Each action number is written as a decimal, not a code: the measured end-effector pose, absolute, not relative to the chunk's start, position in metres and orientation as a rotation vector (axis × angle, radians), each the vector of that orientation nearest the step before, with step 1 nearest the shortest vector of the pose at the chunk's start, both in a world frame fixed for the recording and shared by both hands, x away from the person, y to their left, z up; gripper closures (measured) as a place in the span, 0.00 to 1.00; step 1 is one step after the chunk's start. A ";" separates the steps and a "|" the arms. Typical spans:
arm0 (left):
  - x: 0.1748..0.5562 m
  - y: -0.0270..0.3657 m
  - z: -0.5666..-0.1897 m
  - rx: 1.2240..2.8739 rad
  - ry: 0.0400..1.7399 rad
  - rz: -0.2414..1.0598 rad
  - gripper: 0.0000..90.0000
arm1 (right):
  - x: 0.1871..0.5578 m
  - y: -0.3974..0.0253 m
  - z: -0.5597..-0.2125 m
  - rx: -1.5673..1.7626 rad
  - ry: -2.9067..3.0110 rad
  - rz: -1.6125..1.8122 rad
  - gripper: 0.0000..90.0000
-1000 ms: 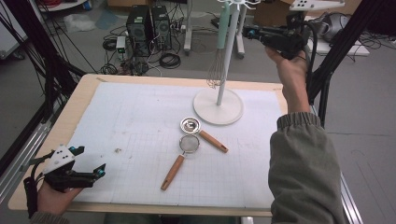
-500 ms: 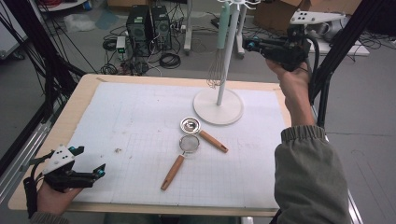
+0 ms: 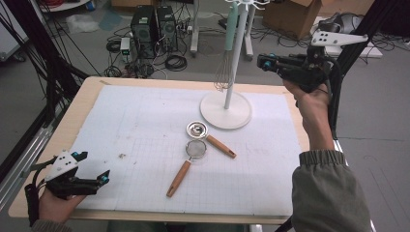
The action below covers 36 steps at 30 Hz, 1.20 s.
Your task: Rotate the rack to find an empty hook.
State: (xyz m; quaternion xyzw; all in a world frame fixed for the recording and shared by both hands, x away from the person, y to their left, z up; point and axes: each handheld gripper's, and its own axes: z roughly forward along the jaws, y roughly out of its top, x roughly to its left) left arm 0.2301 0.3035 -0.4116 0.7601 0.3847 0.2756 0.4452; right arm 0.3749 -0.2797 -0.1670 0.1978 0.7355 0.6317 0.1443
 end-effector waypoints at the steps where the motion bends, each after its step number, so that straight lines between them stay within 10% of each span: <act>1: 0.230 0.303 -0.411 1.887 0.951 0.683 0.03 | 0.373 -0.281 -0.168 0.572 2.121 1.822 0.92; 36: 0.230 0.304 -0.411 1.885 0.949 0.687 0.03 | 0.350 -0.257 -0.227 0.570 2.251 1.771 0.71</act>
